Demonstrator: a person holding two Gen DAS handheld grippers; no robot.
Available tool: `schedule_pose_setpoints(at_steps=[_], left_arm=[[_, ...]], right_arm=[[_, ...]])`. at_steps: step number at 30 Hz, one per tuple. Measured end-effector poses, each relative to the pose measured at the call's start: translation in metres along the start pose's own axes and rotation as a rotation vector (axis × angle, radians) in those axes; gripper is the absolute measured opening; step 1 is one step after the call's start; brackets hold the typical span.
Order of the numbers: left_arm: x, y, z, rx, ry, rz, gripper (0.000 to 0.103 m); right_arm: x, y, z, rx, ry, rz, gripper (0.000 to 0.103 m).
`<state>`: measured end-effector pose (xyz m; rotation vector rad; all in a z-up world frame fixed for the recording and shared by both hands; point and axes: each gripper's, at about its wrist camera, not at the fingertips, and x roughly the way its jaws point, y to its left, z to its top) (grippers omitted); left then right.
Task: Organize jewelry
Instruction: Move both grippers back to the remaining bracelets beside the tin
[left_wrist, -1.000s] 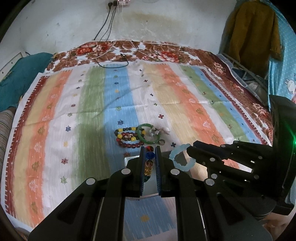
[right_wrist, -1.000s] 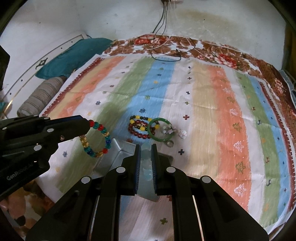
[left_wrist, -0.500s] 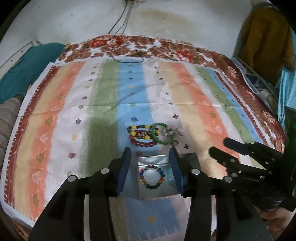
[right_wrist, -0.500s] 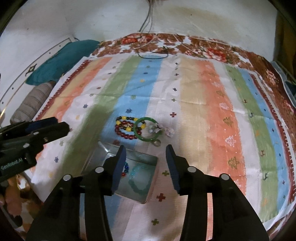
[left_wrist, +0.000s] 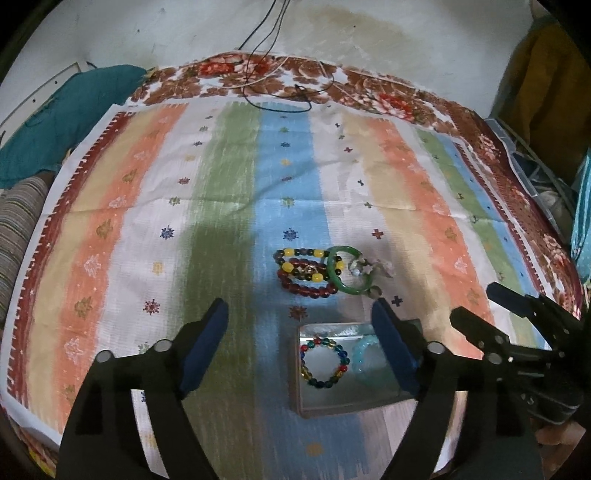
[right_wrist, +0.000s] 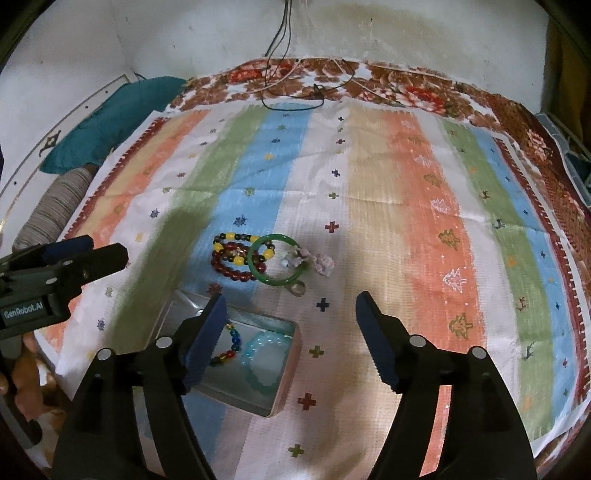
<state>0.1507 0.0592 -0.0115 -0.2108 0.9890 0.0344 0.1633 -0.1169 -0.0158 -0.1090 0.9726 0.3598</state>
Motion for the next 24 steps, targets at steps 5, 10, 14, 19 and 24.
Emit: schedule_pose_setpoints(at_steps=[5,10,14,19,24], left_arm=[[0.009,0.003,0.006,-0.001,0.002,0.029,0.088],[0.025,0.008,0.011,-0.013,0.032,0.034,0.089],[0.039,0.016,0.017,-0.042,0.058,0.030,0.089],[0.057,0.018,0.025,-0.047,0.074,0.041,0.089],[0.072,0.014,0.031,-0.024,0.078,0.050,0.089]], right_arm=[[0.008,-0.002,0.003,-0.002,0.014,-0.009,0.078],[0.020,-0.003,0.009,-0.007,0.036,-0.020,0.079],[0.034,-0.009,0.013,0.007,0.065,-0.029,0.079],[0.045,-0.016,0.015,0.024,0.089,-0.042,0.079],[0.053,-0.019,0.021,0.032,0.091,-0.053,0.079]])
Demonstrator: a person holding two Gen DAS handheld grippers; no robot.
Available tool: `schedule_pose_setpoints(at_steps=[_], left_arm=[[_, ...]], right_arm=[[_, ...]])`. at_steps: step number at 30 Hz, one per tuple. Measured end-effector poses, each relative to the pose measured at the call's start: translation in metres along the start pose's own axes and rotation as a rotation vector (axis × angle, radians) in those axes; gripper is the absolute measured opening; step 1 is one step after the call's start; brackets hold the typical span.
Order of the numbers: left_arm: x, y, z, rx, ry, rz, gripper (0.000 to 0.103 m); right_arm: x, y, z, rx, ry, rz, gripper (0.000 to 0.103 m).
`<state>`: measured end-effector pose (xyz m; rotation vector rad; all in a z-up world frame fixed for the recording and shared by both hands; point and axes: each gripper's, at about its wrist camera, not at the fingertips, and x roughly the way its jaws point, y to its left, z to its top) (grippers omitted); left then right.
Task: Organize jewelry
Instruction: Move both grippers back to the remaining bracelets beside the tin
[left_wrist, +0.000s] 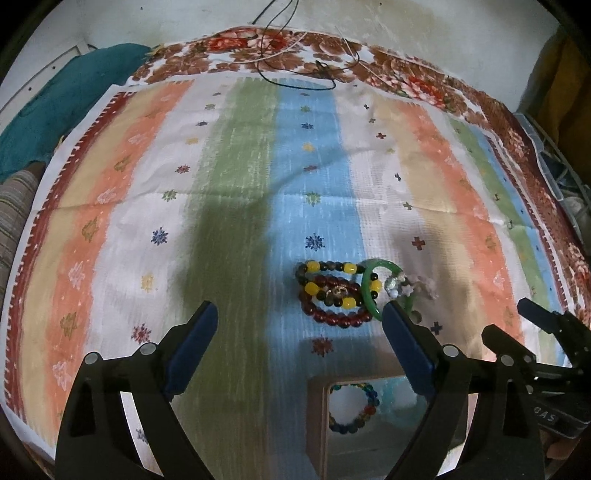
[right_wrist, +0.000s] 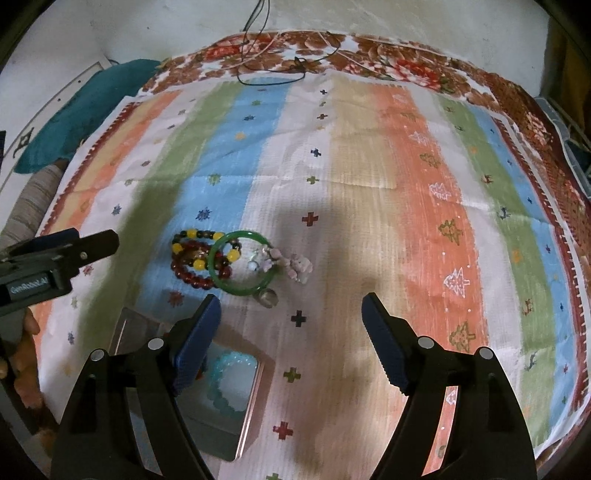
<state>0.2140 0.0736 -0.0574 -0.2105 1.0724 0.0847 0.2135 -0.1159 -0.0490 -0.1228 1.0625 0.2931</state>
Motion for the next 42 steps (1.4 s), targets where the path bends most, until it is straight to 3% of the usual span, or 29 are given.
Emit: schedule_pose_setpoints(at_steps=[33,42], left_arm=[[0.065,-0.002,0.021,0.034,0.074,0.055,0.087],[0.089,-0.002,0.027,0.044,0.118,0.063,0.074]], right_arm=[[0.063,-0.005,0.021,-0.006,0.089,-0.043,0.079],[0.080,-0.003,0.027,-0.018,0.109,-0.047,0.078]])
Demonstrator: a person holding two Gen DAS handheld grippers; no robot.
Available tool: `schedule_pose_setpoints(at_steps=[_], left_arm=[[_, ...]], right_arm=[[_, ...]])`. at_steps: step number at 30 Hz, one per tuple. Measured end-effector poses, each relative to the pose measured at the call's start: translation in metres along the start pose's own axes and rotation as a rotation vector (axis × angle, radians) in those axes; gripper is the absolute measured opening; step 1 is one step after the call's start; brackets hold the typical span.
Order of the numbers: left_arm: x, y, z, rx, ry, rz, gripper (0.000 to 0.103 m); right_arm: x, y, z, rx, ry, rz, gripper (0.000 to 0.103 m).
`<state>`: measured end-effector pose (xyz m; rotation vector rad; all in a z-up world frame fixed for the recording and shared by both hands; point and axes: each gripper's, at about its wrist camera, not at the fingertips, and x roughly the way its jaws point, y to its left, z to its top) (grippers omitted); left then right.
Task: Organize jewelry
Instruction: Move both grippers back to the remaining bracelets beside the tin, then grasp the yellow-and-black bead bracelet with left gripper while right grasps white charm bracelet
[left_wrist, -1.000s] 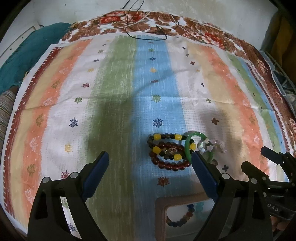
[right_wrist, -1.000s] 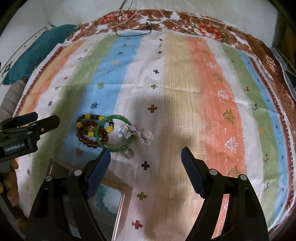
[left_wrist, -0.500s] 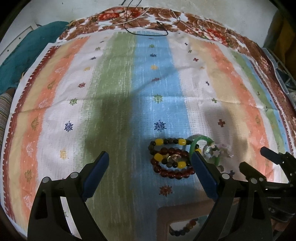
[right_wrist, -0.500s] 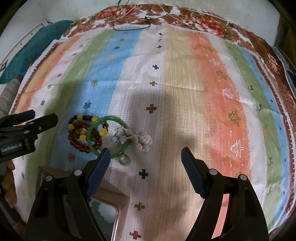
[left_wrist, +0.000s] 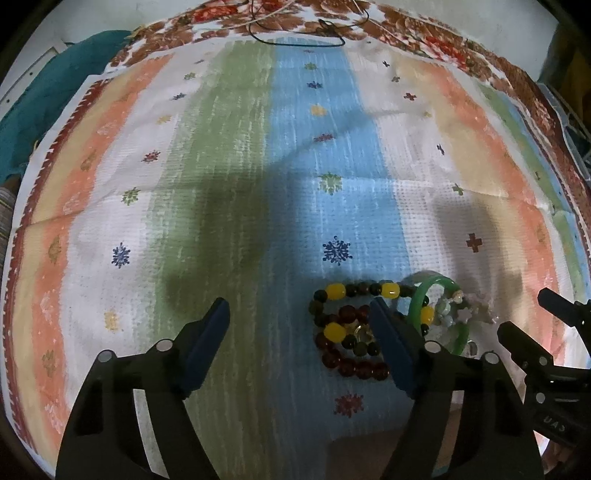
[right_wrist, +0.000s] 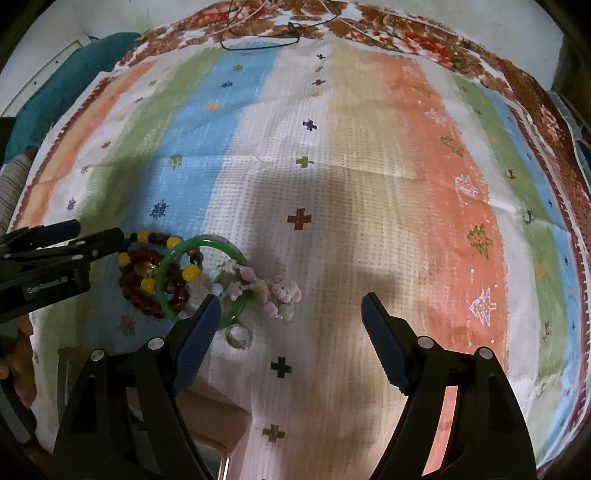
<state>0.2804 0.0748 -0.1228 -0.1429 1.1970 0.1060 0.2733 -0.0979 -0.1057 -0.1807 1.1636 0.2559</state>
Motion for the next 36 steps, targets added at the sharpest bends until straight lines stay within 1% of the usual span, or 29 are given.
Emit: schedule_pose_setpoints(at_steps=[2,6,9,10,11,13,17,18,19,20,21,22,23,25,26,27,31,32,34,36], left_arm=[[0.004,-0.001,0.001,0.005,0.008,-0.002,0.070],[0.011,-0.004,0.004,0.014,0.022,-0.004,0.065],[0.016,-0.003,0.005,0.015,0.034,-0.003,0.062],[0.018,-0.003,0.005,0.010,0.042,-0.012,0.058],[0.021,-0.002,0.005,-0.003,0.056,-0.032,0.056],[0.027,0.004,0.005,-0.044,0.094,-0.078,0.051],[0.032,0.006,0.004,-0.053,0.096,-0.080,0.045],[0.032,0.007,0.004,-0.055,0.095,-0.077,0.040],[0.033,0.007,0.004,-0.057,0.098,-0.079,0.037],[0.034,0.007,0.003,-0.058,0.098,-0.084,0.035],[0.034,0.005,0.002,-0.053,0.098,-0.090,0.030],[0.035,0.004,0.002,-0.048,0.101,-0.091,0.025],[0.035,0.002,0.001,-0.041,0.101,-0.098,0.022],[0.035,-0.001,0.001,-0.032,0.108,-0.103,0.010],[0.035,-0.002,0.000,-0.026,0.110,-0.094,0.010],[0.035,-0.004,0.000,-0.020,0.107,-0.087,0.010],[0.031,-0.008,0.000,0.003,0.094,-0.065,0.009],[0.029,-0.008,0.001,0.002,0.090,-0.064,0.009],[0.023,-0.007,0.003,-0.001,0.077,-0.065,0.009],[0.016,-0.006,0.006,0.000,0.062,-0.070,0.009]], right_arm=[[0.003,0.001,0.001,-0.003,0.005,-0.001,0.078],[0.012,0.003,0.003,-0.012,0.029,-0.005,0.069],[0.017,0.003,0.004,-0.014,0.035,-0.013,0.069],[0.018,0.003,0.005,-0.014,0.037,-0.014,0.069],[0.020,0.003,0.005,-0.014,0.040,-0.013,0.068],[0.023,0.003,0.005,-0.015,0.046,-0.010,0.065],[0.029,0.003,0.005,-0.015,0.063,-0.005,0.055],[0.031,0.002,0.005,-0.014,0.068,-0.004,0.051],[0.033,0.002,0.004,-0.012,0.076,0.003,0.049],[0.035,0.001,0.005,-0.009,0.082,0.011,0.044],[0.037,0.001,0.005,-0.007,0.087,0.017,0.041],[0.038,0.001,0.004,-0.007,0.088,0.019,0.039],[0.039,0.002,0.004,-0.011,0.085,0.019,0.035],[0.038,0.002,0.004,-0.009,0.083,0.035,0.027],[0.038,0.001,0.004,-0.006,0.083,0.039,0.020],[0.037,0.001,0.004,-0.004,0.082,0.047,0.017],[0.035,0.001,0.004,-0.003,0.073,0.060,0.016],[0.034,0.000,0.004,-0.001,0.069,0.063,0.016],[0.030,0.000,0.006,0.001,0.058,0.070,0.012],[0.025,-0.001,0.006,0.003,0.047,0.076,0.012]])
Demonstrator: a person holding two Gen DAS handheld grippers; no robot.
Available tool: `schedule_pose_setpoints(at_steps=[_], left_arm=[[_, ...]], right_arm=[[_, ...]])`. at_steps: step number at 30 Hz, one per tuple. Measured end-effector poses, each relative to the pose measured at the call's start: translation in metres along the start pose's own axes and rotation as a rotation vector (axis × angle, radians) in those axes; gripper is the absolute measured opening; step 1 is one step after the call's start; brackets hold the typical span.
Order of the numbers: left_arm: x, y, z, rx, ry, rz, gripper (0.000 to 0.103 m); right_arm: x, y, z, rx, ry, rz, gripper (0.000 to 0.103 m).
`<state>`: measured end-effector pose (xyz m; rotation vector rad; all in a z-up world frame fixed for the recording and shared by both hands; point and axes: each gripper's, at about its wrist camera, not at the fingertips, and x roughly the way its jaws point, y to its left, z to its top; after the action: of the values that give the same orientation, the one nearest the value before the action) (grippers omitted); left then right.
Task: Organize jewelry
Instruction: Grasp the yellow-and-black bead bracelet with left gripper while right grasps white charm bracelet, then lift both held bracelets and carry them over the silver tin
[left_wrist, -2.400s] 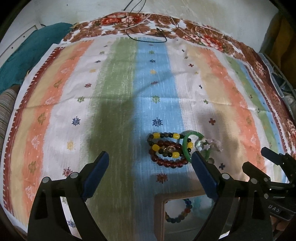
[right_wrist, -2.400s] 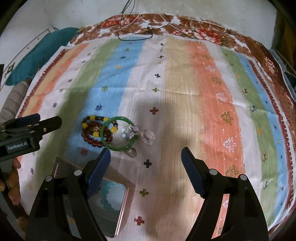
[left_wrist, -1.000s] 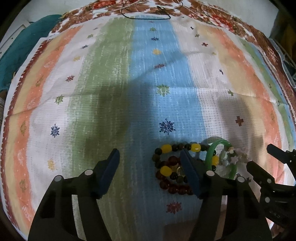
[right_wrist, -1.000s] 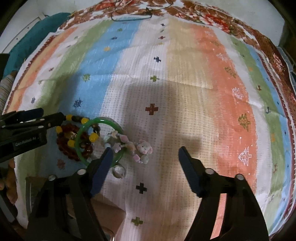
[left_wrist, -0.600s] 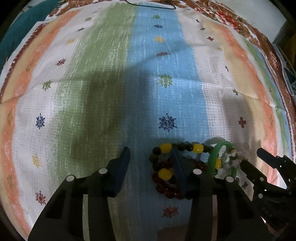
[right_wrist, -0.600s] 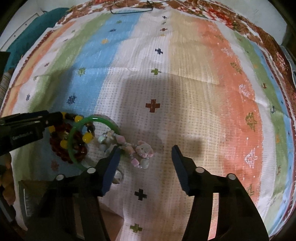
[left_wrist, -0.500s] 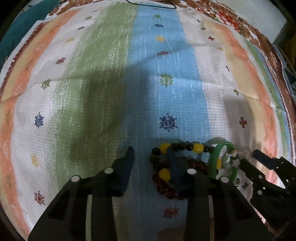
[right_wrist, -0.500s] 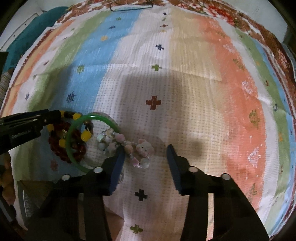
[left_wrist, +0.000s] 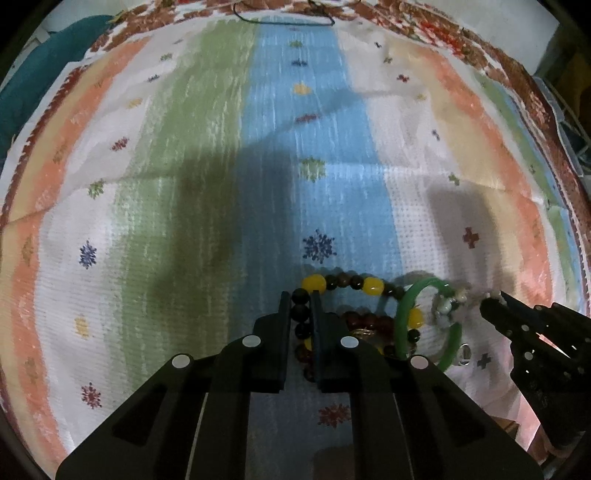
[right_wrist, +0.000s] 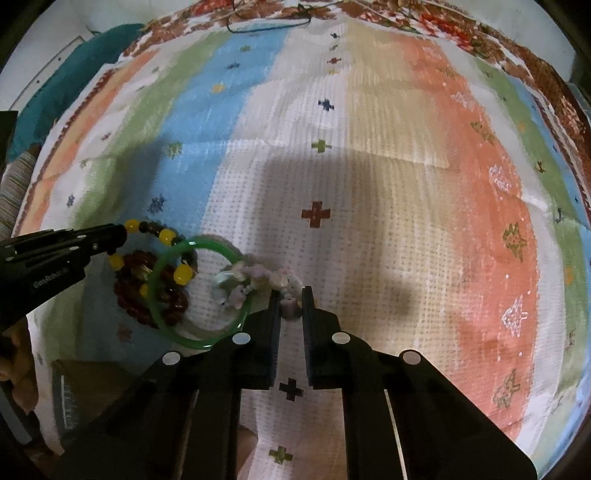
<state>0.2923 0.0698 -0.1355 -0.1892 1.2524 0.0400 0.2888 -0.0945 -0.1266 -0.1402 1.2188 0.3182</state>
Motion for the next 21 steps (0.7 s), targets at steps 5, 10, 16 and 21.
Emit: schedule_pose_setpoints(at_steps=[5,10,16,21], left_arm=[[-0.016,-0.005,-0.002,0.024,-0.027,0.001,0.009],[-0.035,-0.015,-0.003,0.052,-0.066,-0.009,0.009],[-0.060,-0.030,-0.006,0.086,-0.117,-0.030,0.009],[-0.073,-0.038,-0.009,0.111,-0.150,-0.017,0.009]], right_arm=[[-0.013,0.003,0.001,-0.009,-0.026,0.014,0.012],[-0.026,0.004,0.000,-0.007,-0.050,0.025,0.012],[-0.040,0.004,-0.003,-0.006,-0.074,0.031,0.012],[-0.055,0.006,-0.005,-0.012,-0.108,0.021,0.012]])
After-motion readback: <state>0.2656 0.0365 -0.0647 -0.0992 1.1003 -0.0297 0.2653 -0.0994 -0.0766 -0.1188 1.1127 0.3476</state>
